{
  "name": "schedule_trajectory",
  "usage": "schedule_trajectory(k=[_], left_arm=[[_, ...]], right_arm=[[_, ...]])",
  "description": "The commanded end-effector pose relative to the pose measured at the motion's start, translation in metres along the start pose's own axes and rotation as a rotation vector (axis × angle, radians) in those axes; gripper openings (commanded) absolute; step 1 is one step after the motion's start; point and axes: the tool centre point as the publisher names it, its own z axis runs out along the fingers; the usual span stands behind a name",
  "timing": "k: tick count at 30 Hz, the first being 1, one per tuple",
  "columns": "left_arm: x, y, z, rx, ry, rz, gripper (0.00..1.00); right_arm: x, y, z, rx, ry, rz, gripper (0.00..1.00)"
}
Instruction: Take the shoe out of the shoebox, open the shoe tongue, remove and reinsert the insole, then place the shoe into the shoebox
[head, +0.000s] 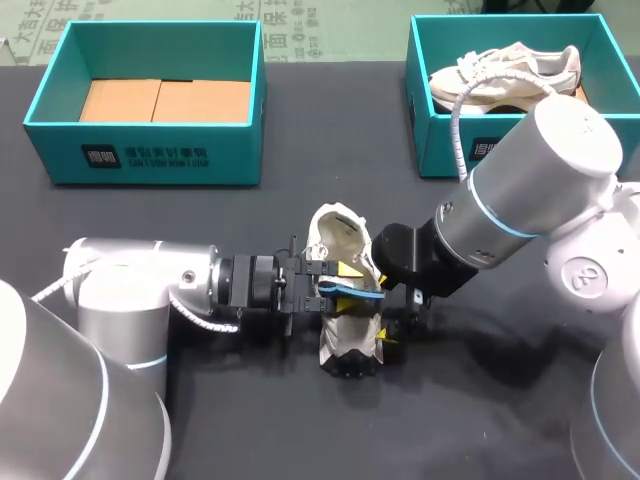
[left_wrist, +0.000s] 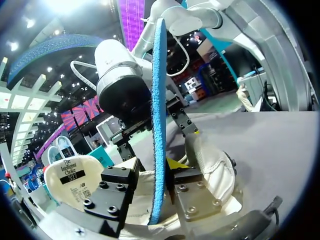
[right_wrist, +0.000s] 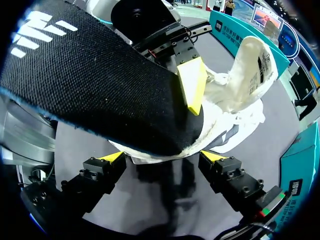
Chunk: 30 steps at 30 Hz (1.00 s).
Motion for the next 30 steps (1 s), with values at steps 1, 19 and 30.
schedule_trajectory(k=[1, 19, 30], left_arm=[[0.003, -0.011, -0.002, -0.025, -0.014, 0.011, 0.32], [0.006, -0.044, -0.009, -0.127, -0.038, 0.102, 0.2], [0.012, -0.031, -0.012, -0.125, -0.013, 0.161, 0.0]], right_arm=[[0.001, 0.0, 0.001, 0.0, -0.002, 0.0, 1.0], [0.001, 0.0, 0.001, 0.0, -0.002, 0.0, 1.0], [0.001, 0.0, 0.001, 0.0, -0.002, 0.0, 1.0]])
